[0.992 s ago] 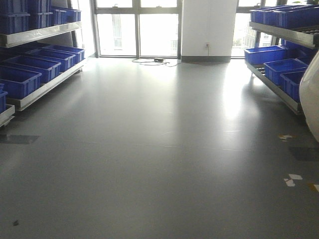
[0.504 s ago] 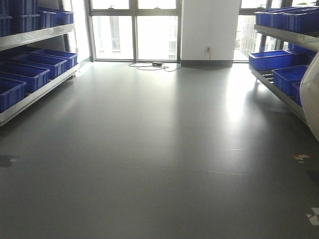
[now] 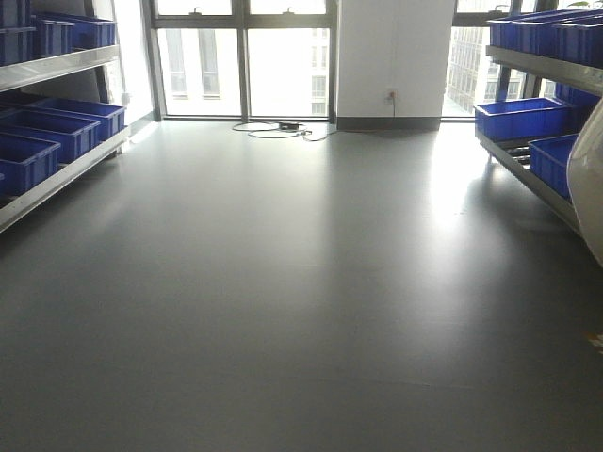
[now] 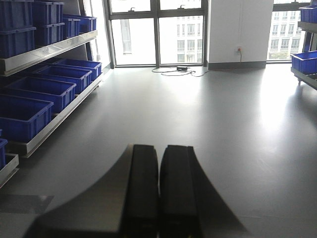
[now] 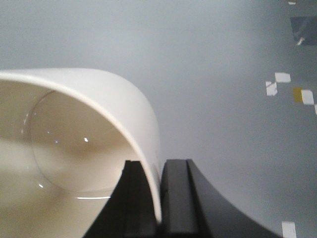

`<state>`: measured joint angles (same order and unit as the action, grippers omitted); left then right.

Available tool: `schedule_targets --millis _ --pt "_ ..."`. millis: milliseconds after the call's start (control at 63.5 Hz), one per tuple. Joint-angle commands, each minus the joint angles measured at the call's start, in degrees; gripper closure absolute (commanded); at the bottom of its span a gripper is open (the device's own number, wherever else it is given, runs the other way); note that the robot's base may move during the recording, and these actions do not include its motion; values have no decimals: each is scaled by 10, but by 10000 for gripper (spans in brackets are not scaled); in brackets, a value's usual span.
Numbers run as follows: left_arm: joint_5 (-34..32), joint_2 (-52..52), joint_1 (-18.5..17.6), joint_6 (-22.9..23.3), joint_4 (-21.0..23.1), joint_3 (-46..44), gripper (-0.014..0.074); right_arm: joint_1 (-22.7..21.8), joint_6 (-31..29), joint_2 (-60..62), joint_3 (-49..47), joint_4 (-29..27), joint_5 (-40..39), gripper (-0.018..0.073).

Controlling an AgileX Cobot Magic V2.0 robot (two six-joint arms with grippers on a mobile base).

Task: Move white bin to right shelf second layer
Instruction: 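Drive toward the window and turn to the roller-shelf rack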

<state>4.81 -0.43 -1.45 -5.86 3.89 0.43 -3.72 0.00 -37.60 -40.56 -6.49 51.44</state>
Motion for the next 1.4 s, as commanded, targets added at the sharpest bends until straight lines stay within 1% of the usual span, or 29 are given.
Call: schedule_targets --millis 0,1386 --pt "-48 -8 -2 1 3 21 512 -3 0 1 -17 -7 -40 493" --pt "-48 -8 -2 1 3 21 512 -3 0 1 -17 -7 -40 493"
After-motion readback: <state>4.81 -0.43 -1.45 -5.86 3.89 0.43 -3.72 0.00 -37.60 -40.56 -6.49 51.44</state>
